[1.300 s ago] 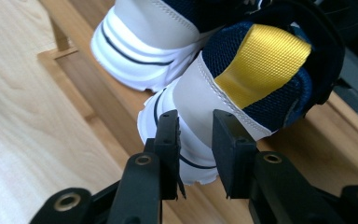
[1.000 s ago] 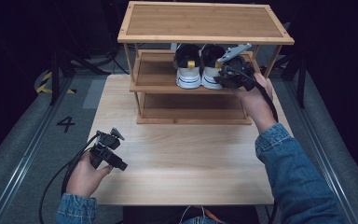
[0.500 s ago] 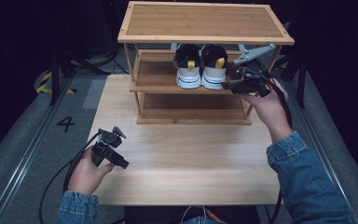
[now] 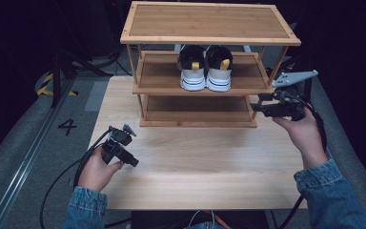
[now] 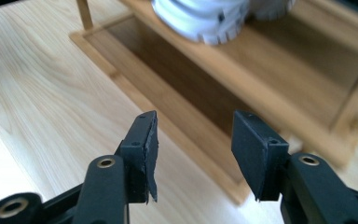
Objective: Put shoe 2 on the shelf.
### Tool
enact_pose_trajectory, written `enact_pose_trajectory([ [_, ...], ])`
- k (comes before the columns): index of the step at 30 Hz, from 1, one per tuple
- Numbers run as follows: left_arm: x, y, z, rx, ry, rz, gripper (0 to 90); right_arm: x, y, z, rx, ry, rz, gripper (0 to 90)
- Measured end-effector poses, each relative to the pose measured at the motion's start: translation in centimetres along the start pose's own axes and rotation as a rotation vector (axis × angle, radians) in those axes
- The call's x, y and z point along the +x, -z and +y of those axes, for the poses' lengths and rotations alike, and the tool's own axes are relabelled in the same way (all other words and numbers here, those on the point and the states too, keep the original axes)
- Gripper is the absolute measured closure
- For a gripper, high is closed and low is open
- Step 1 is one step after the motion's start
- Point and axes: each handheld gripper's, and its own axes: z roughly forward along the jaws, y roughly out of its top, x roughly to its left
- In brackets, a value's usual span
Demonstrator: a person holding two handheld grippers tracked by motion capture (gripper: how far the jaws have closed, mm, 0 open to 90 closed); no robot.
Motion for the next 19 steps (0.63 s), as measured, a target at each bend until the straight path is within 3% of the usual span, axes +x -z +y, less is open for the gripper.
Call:
enact_pose_trajectory([
  [9,0.2,-0.2,0.3,-0.034,-0.013,-0.001,41.6,-1.3,-0.6,-6.3,0.055,-0.107,0.008,52.1],
  [15,0.4,-0.2,0.2,-0.072,-0.011,-0.004,41.1,-2.0,-2.4,-11.5,0.068,-0.197,0.027,52.8],
  [16,0.6,-0.1,0.1,-0.079,-0.014,0.009,41.0,-2.1,-2.6,-12.0,0.066,-0.202,0.025,52.6],
  [19,0.7,0.0,0.0,-0.104,0.001,-0.011,40.2,-2.6,-3.4,-13.5,0.099,-0.241,0.046,50.0],
])
